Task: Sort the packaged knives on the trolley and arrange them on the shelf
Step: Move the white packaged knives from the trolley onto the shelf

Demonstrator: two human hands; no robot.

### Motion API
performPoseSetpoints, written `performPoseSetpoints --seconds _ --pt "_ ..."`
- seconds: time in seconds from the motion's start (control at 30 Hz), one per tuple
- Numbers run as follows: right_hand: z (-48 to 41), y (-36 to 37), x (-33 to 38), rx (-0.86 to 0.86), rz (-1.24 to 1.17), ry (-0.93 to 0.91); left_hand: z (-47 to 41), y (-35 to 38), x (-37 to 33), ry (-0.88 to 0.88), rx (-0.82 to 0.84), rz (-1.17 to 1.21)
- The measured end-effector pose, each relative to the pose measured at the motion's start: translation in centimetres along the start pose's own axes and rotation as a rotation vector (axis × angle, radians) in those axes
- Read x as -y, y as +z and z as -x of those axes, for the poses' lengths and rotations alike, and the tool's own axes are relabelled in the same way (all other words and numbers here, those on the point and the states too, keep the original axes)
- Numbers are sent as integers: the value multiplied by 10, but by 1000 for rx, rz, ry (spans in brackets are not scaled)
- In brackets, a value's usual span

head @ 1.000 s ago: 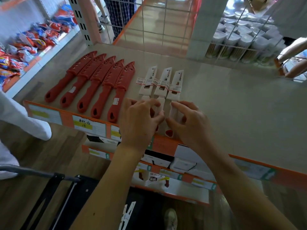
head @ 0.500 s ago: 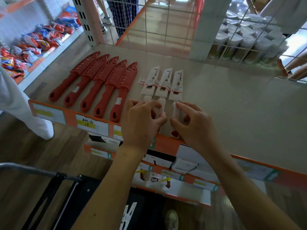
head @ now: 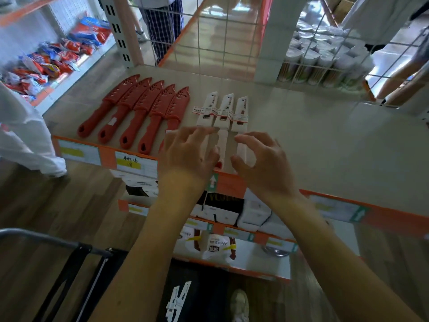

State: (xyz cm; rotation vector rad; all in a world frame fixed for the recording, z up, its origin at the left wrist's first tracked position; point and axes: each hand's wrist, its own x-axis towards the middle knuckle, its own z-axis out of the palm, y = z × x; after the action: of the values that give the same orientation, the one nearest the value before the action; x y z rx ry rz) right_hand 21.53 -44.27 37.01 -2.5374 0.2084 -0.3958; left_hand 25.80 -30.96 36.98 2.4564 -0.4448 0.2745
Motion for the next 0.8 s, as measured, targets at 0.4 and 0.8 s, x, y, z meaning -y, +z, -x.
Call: performPoseSetpoints --seconds 0.4,0.8 --pt "119 36 76 18 -18 130 104 -59 70 134 24 42" --pt "242 87 114 84 -84 235 223 -72 126 155 253 -7"
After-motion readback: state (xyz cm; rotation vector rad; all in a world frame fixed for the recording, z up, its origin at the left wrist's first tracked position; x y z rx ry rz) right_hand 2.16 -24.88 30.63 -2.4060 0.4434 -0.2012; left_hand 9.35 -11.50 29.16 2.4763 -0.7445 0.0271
